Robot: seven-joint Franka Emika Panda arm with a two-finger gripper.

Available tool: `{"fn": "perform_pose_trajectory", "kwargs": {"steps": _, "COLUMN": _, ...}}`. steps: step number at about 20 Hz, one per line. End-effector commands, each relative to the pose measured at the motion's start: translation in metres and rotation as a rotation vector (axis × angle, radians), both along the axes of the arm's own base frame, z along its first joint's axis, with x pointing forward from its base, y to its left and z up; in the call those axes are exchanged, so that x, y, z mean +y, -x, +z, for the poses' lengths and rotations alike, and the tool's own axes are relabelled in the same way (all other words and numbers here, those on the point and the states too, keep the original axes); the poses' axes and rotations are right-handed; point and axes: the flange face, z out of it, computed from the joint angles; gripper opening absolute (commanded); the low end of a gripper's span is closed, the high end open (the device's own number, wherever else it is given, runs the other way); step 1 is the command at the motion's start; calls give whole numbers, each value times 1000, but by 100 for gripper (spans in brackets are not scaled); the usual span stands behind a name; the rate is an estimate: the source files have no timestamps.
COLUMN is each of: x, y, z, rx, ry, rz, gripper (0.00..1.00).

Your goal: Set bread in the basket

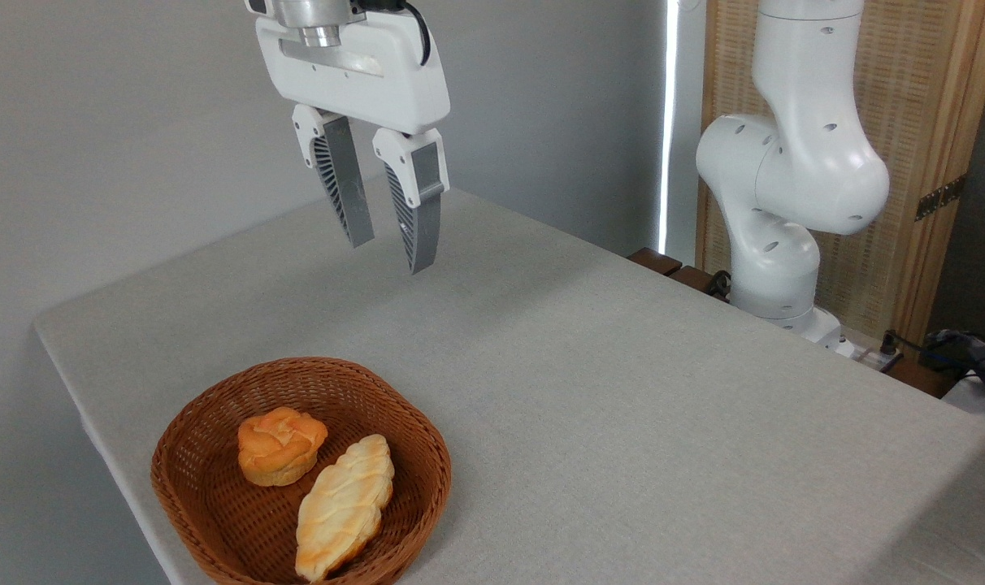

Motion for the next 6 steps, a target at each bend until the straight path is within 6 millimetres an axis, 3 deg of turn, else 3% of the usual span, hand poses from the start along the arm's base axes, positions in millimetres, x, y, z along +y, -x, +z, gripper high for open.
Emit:
{"fn": "perform_pose_trajectory", "kwargs": {"steps": 1, "x": 2, "y": -3, "z": 3, "rx": -21, "ry": -10, "rz": 5, "gripper": 100}}
{"fn": "perform_pose_trajectory", "kwargs": {"steps": 6, "x": 0, "y": -3, "z": 2, "rx": -20, "ry": -11, "rz": 2, "gripper": 100}}
